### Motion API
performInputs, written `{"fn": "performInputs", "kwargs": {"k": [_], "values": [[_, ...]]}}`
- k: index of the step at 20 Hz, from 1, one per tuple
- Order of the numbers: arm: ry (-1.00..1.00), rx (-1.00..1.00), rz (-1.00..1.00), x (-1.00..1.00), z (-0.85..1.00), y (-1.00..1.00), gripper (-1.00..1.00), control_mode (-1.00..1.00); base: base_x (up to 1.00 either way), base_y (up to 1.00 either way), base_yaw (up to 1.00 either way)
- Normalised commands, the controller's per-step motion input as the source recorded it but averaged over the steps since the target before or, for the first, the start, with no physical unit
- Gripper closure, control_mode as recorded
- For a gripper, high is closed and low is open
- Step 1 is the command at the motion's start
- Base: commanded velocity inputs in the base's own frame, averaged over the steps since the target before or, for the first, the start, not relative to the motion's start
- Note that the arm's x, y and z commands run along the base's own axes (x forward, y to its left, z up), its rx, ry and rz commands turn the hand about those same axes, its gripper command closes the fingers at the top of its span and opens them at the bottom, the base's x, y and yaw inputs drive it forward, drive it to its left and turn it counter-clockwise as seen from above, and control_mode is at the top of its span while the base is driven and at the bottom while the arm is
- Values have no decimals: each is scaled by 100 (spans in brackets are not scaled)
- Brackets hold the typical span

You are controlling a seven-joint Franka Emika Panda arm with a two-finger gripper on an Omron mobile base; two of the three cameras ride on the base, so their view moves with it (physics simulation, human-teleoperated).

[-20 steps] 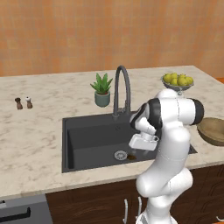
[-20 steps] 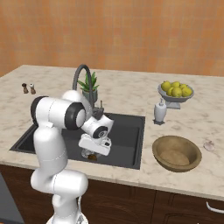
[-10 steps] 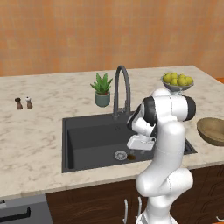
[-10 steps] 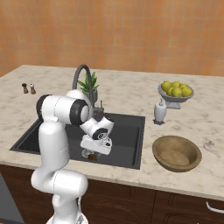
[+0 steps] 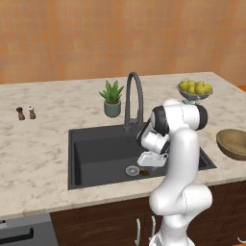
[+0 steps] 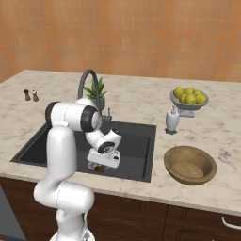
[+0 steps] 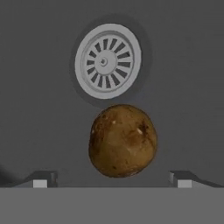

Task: Pick the mushroom from the sink and place it in the bowl. Then pick the bowl and place it in the microwave. Then close the microwave door and press the start button.

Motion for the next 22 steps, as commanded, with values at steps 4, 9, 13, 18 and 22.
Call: {"fn": "performInputs", "kwargs": {"k": [4,9,13,18,22], "values": [[0,0,0,44,-25,0,-100,-100,0,0,0],[0,0,1,36,-23,0,-100,-100,0,0,0],[0,0,0,-36,-12,-3,-100,-100,0,0,0],[0,0,0,-19,-2,0,-100,-100,0,0,0],[0,0,0,-19,-4,0,-100,-100,0,0,0]]}}
